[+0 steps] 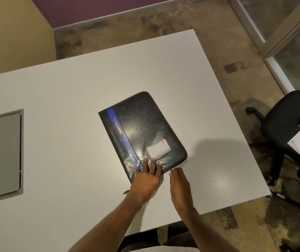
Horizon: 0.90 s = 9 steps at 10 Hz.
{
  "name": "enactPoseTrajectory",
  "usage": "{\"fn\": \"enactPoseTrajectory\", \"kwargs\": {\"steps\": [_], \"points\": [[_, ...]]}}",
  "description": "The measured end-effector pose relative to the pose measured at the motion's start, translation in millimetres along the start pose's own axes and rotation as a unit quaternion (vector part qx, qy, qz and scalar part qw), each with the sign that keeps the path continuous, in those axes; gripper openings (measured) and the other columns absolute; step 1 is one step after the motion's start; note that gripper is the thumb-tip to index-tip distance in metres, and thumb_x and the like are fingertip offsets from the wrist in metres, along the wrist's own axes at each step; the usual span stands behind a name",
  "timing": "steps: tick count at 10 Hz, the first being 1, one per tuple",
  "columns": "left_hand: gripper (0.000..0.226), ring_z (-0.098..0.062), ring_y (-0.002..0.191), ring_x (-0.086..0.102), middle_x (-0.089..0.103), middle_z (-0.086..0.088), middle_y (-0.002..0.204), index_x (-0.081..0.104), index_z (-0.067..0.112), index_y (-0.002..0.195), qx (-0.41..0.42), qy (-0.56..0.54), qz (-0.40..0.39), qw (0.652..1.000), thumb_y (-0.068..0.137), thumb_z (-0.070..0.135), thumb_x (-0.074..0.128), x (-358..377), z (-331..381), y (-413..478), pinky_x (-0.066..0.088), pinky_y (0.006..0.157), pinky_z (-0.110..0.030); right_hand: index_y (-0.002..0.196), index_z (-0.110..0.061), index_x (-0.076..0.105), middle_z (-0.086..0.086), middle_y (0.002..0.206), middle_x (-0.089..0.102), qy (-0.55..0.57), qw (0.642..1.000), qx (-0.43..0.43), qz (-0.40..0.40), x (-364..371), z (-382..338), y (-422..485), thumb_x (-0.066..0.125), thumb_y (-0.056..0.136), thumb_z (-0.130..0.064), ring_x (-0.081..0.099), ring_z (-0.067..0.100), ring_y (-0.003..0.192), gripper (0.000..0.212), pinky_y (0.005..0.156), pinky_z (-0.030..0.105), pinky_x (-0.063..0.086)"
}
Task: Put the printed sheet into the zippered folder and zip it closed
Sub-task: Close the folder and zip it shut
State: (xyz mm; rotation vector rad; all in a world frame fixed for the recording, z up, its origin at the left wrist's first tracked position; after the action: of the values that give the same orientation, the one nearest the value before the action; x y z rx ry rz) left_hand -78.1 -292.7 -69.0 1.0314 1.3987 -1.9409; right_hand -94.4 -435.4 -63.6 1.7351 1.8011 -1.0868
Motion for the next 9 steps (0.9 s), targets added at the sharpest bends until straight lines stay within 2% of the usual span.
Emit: {"fn": "enactPoseTrajectory", "kwargs": {"steps": [1,2,3,4,5,6,7,8,9], "points": [[0.056,-0.059,0.115,0.064,0.066,-0.026,0.134,0.069,0.003,0.130,0.009,0.018,0.015,1.000,0.092,0.025,0.034,-0.2,-0.1,0.0,0.059,0.073,-0.068,0.102,-0.027,0.058,-0.029,0.088,0.049,0.034,0.999,-0.006,-0.037,15.1,2.8,-3.6,0.049,0.107,-0.010,0.052,-0.010,0.089,0.020,0.086,0.009,0.042],[0.055,-0.058,0.118,0.063,0.065,-0.024,0.136,0.067,0.003,0.132,0.004,0.025,0.014,1.000,0.092,0.025,0.037,0.4,-6.6,-3.6,0.059,0.074,-0.068,0.133,-0.005,0.059,-0.018,0.117,0.055,0.068,0.993,-0.010,-0.099,27.2,4.4,-5.4,0.042,0.107,-0.007,0.050,-0.005,0.120,0.031,0.104,0.004,0.032],[0.050,-0.057,0.123,0.060,0.063,-0.024,0.140,0.064,0.004,0.136,0.008,0.036,0.002,0.999,0.091,0.025,0.058,5.0,-11.6,-7.0,0.058,0.077,-0.068,0.143,-0.001,0.052,-0.012,0.139,0.039,0.087,0.987,-0.053,-0.124,34.5,3.8,-8.4,0.039,0.107,-0.006,0.038,0.014,0.137,0.038,0.107,-0.001,0.020],[0.054,-0.053,0.119,0.065,0.067,-0.021,0.136,0.069,0.006,0.132,0.015,0.025,0.015,0.999,0.094,0.031,0.041,-2.6,-8.9,-6.6,0.061,0.073,-0.063,0.143,-0.013,0.047,-0.012,0.142,0.038,0.080,0.985,-0.054,-0.144,29.5,-9.0,-12.8,0.037,0.107,-0.014,0.036,0.012,0.139,0.037,0.109,-0.001,0.018],[0.058,-0.052,0.118,0.066,0.067,-0.020,0.136,0.069,0.007,0.133,0.006,0.029,0.009,1.000,0.093,0.030,0.033,-13.1,-4.4,-5.5,0.062,0.071,-0.060,0.124,-0.009,0.050,0.008,0.124,0.055,0.031,0.995,-0.050,-0.075,21.6,-9.4,-10.1,0.042,0.105,-0.018,0.054,0.024,0.114,0.023,0.092,0.013,0.036],[0.052,-0.057,0.136,0.048,0.049,-0.022,0.155,0.049,0.005,0.151,0.010,0.056,-0.004,0.998,0.102,0.021,0.045,-7.9,-7.9,-9.0,0.054,0.090,-0.066,0.094,-0.012,0.050,0.009,0.086,0.058,-0.028,0.999,-0.011,0.028,0.1,-5.7,0.0,0.062,0.097,-0.011,0.061,0.026,0.069,0.013,0.060,0.029,0.044],[0.066,-0.055,0.142,0.042,0.043,-0.021,0.160,0.041,0.006,0.156,0.005,0.068,-0.012,0.998,0.097,0.016,0.067,0.6,-17.0,-15.2,0.051,0.095,-0.067,0.088,-0.011,0.050,0.007,0.083,0.054,-0.056,0.998,0.043,0.000,-10.7,5.9,11.1,0.068,0.090,-0.004,0.059,0.028,0.061,0.019,0.051,0.035,0.047],[0.075,-0.052,0.131,0.056,0.057,-0.019,0.149,0.056,0.007,0.146,-0.003,0.073,-0.038,0.997,0.078,0.017,0.087,2.6,-19.7,-19.2,0.059,0.085,-0.064,0.101,-0.007,0.056,0.011,0.096,0.057,-0.017,0.997,0.070,0.033,-26.5,17.1,22.5,0.058,0.098,-0.011,0.061,0.031,0.078,0.005,0.064,0.037,0.052],[0.076,-0.051,0.125,0.062,0.062,-0.018,0.144,0.063,0.007,0.139,0.004,0.066,-0.024,0.998,0.070,0.015,0.092,-0.4,-20.9,-21.3,0.060,0.080,-0.062,0.108,-0.007,0.056,0.011,0.104,0.058,-0.004,0.997,0.064,0.033,-37.0,19.9,36.1,0.045,0.104,-0.020,0.057,0.033,0.088,0.017,0.073,0.039,0.048]]}}
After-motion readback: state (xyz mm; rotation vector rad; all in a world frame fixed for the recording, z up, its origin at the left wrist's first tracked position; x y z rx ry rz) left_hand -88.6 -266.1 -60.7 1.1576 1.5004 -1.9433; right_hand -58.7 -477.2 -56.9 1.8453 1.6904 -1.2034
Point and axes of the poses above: each hand's wrist, its own y-axis towards the middle knuckle, its own x-axis out of the palm, z = x × y, the point moved 5 cm from there along y, towards the middle knuckle
